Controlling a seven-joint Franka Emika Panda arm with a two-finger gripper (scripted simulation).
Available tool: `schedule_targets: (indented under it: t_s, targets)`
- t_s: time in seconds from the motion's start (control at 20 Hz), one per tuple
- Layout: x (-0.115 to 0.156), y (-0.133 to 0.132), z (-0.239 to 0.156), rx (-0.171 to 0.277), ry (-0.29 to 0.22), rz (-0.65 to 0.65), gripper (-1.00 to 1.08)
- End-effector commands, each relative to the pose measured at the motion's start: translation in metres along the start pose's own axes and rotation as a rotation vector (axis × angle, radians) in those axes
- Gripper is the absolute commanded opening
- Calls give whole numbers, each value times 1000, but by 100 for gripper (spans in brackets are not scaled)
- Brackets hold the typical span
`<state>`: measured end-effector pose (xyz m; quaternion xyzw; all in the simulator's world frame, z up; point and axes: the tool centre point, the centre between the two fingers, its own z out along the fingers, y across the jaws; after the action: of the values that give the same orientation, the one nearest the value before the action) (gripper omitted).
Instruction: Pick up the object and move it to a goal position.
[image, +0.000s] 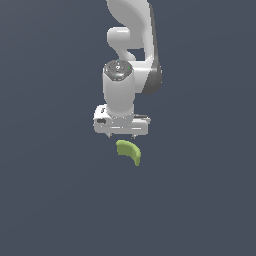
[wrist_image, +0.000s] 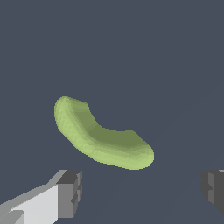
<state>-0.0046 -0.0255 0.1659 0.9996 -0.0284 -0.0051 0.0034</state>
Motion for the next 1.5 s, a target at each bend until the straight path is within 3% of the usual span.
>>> schedule_targets:
  t_s: [0.0,0.55,1.45]
  targets:
    - [0,0,0,0,0,-12,100]
    - [3,-5,4,-1,0,-175,100]
    - [10,-21,14,-1,4,-682,100]
